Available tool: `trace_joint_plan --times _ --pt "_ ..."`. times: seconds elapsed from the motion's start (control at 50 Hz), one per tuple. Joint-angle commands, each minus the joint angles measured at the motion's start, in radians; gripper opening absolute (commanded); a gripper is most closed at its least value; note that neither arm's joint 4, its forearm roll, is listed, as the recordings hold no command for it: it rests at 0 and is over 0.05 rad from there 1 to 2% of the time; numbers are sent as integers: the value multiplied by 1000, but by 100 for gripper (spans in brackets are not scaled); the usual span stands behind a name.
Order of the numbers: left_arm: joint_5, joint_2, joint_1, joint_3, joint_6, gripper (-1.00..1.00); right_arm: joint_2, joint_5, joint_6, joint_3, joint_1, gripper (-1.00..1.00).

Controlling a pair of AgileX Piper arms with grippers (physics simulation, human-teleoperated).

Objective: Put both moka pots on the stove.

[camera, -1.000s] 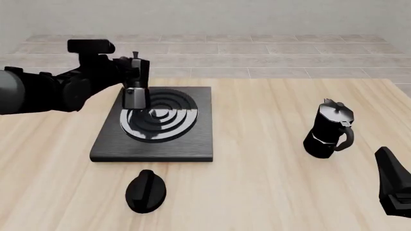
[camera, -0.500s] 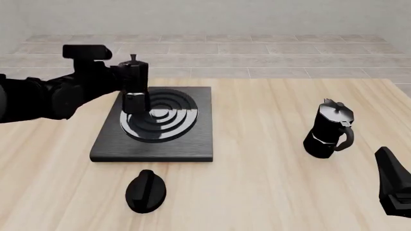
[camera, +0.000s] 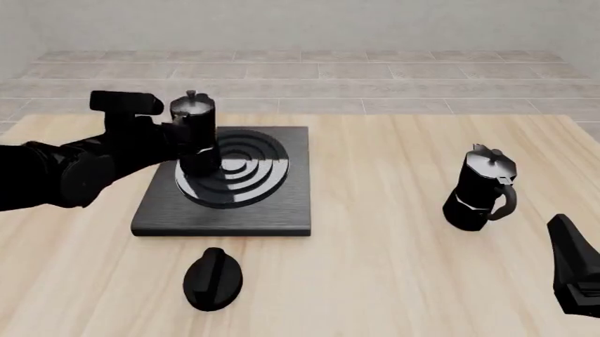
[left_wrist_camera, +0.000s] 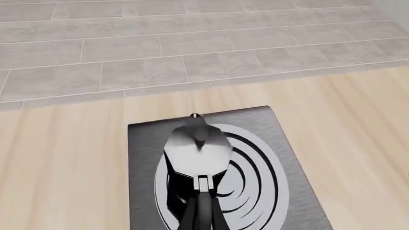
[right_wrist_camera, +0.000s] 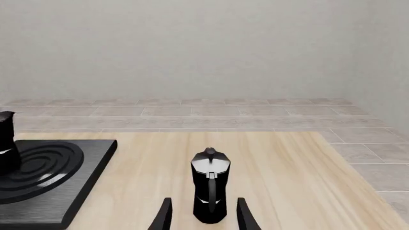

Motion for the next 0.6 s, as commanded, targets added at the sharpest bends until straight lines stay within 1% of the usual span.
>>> trace_joint_plan --times 0.02,0.06,0.08,0.22,0.46,0.6 --pt "1 -7 -16 82 -17 -100 0 0 0 0 0 100" --pt "3 -14 -14 86 -18 -100 0 0 0 0 0 100" --pt "6 -19 -13 89 -17 100 0 0 0 0 0 100" --pt "15 -49 -6 103 -19 100 0 0 0 0 0 100" --pt "64 -155 -12 142 -39 100 0 0 0 0 0 100" --pt "104 -266 -12 194 -34 100 0 0 0 0 0 100"
